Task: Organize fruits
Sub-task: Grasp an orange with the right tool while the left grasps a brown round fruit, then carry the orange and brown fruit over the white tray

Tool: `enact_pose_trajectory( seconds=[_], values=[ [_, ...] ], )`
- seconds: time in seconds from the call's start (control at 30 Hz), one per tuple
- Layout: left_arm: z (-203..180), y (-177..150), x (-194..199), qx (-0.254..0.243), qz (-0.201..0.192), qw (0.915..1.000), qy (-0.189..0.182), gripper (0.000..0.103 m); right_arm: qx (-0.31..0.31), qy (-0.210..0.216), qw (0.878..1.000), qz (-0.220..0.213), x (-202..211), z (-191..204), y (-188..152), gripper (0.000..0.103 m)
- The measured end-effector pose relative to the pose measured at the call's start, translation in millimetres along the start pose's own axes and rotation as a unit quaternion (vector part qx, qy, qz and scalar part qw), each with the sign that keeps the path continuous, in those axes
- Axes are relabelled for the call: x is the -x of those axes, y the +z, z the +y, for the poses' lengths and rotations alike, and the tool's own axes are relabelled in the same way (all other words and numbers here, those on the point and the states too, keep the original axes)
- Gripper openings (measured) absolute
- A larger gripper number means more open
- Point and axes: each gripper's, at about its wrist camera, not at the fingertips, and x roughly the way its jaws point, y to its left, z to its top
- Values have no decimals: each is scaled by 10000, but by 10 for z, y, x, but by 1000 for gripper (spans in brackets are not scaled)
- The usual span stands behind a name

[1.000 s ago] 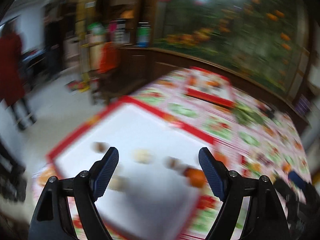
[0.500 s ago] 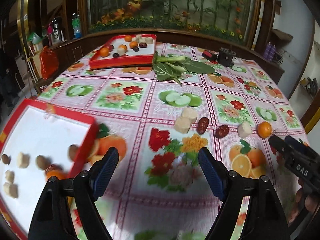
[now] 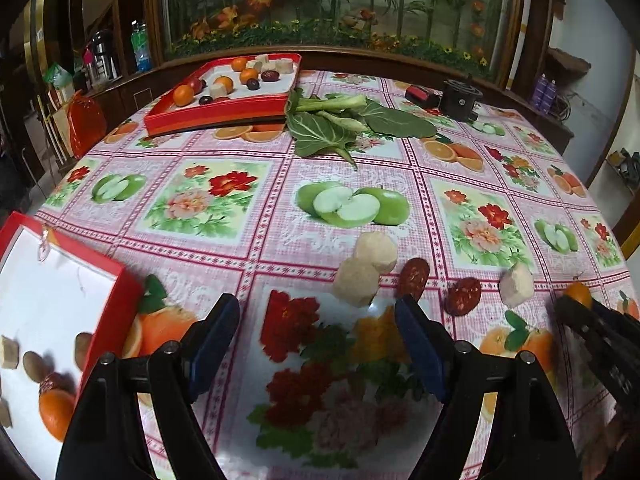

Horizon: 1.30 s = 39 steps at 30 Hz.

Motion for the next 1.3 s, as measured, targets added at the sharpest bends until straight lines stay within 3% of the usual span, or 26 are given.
enact_pose_trajectory(
  seconds=[0.1,0.13,0.17,0.2,0.27,0.47,0.87,1.3],
  values=[
    [-39,41,-77,-59,120,9999,69,67,-13,102,9999,-76,32,1,21,33],
    [-46,54,-83,-84,105,9999,76,54,-28,134,9999,-87,37,-2,25,33],
    [-64,75,-88,-151,72,9998,117,34,-31,156,9998,-90,41,-2,28,33],
    [-88,91,-89,-252,39,9995,193,22,-33,169,9998,-92,44,0,31,33],
    [-99,81,-84,-314,41,9992,227,23,-30,188,9998,-110,65,14,38,33],
    [-82,-122,141,-339,140,9992,-143,22,89,185,9996,-194,321,106,-87,33],
    [-246,-900,949,-755,162,9961,-434,23,32,122,9998,-146,1083,336,-994,33],
    [-79,-1095,1335,-675,-52,9957,-628,23,52,42,9996,-273,1416,623,-1319,33]
  ],
)
